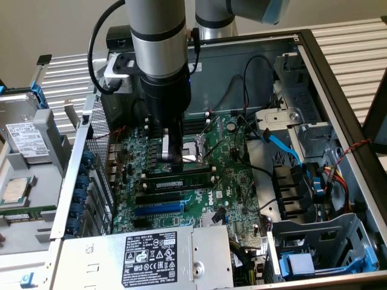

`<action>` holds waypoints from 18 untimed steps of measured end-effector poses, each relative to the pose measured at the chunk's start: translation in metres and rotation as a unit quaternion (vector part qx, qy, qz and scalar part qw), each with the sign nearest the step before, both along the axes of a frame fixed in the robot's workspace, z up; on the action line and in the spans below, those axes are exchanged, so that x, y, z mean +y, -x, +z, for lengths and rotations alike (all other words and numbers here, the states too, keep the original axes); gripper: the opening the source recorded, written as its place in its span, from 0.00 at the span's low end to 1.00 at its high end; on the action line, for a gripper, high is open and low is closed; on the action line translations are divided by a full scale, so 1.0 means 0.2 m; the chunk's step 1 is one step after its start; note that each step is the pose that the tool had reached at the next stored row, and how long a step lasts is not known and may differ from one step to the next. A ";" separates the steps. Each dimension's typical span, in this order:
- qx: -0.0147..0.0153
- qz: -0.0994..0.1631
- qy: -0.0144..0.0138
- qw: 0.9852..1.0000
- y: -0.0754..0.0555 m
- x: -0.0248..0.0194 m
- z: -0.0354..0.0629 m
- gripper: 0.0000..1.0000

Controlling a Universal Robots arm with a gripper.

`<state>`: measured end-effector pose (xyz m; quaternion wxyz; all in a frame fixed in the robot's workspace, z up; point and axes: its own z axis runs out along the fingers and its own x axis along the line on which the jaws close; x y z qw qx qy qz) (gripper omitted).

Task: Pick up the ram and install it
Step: 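Press down the ram until it locks into place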

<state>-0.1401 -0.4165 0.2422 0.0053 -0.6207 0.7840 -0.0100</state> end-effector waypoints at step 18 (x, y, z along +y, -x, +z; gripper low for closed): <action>0.000 -0.139 0.000 0.990 0.00 0.000 0.000 0.10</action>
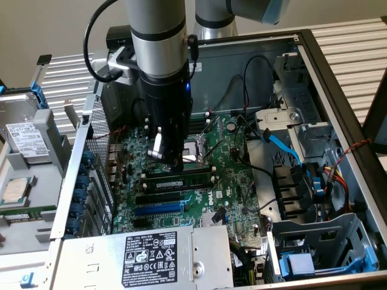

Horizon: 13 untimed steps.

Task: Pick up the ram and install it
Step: 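Press down the ram until it locks into place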

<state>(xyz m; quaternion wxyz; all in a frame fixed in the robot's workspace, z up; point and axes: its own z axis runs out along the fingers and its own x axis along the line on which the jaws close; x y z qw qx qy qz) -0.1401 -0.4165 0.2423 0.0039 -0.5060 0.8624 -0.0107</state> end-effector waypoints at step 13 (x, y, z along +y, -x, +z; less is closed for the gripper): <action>0.000 -0.099 0.000 0.995 0.00 0.000 0.000 0.10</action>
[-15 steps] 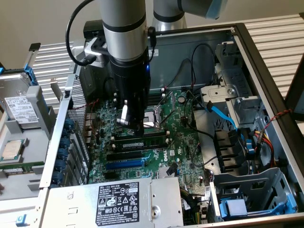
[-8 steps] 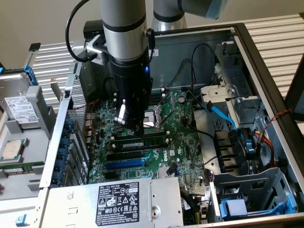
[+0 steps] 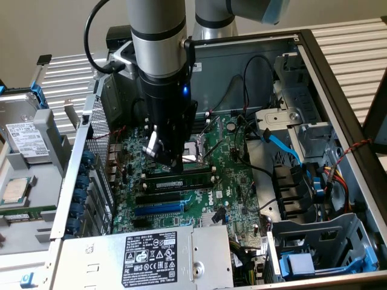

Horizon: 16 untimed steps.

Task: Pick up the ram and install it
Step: 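Press down the ram until it locks into place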

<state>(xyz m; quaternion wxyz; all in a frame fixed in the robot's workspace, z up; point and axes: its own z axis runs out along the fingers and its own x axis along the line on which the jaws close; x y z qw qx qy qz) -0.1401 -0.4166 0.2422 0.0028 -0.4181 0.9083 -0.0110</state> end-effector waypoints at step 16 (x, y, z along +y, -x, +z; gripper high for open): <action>0.000 -0.120 0.000 0.993 0.00 0.000 0.000 0.10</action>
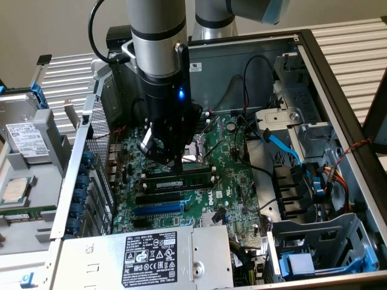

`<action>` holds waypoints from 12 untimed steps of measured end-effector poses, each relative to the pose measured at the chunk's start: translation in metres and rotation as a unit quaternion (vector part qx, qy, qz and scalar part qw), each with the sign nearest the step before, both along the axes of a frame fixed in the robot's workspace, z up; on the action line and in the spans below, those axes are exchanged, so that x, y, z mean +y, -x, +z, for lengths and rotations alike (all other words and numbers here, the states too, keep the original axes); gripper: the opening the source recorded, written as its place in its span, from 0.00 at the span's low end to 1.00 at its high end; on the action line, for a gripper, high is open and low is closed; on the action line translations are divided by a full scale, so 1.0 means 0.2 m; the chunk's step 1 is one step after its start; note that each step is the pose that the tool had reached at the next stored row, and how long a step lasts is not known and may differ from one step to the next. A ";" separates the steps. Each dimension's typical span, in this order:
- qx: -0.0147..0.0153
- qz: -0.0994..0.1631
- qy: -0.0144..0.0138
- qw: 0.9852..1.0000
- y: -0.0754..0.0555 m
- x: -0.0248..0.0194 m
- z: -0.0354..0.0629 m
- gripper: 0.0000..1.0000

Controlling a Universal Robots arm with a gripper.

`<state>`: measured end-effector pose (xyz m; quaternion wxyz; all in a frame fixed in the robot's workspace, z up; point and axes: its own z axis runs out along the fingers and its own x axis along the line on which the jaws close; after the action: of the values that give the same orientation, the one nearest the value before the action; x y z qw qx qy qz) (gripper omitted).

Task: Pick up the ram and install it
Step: 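Press down the ram until it locks into place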

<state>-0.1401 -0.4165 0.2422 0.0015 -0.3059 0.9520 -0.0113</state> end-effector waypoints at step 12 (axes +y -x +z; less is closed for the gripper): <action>0.000 -0.090 0.000 0.996 0.00 0.000 0.000 0.10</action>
<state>-0.1401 -0.4165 0.2422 0.0005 -0.2191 0.9756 -0.0114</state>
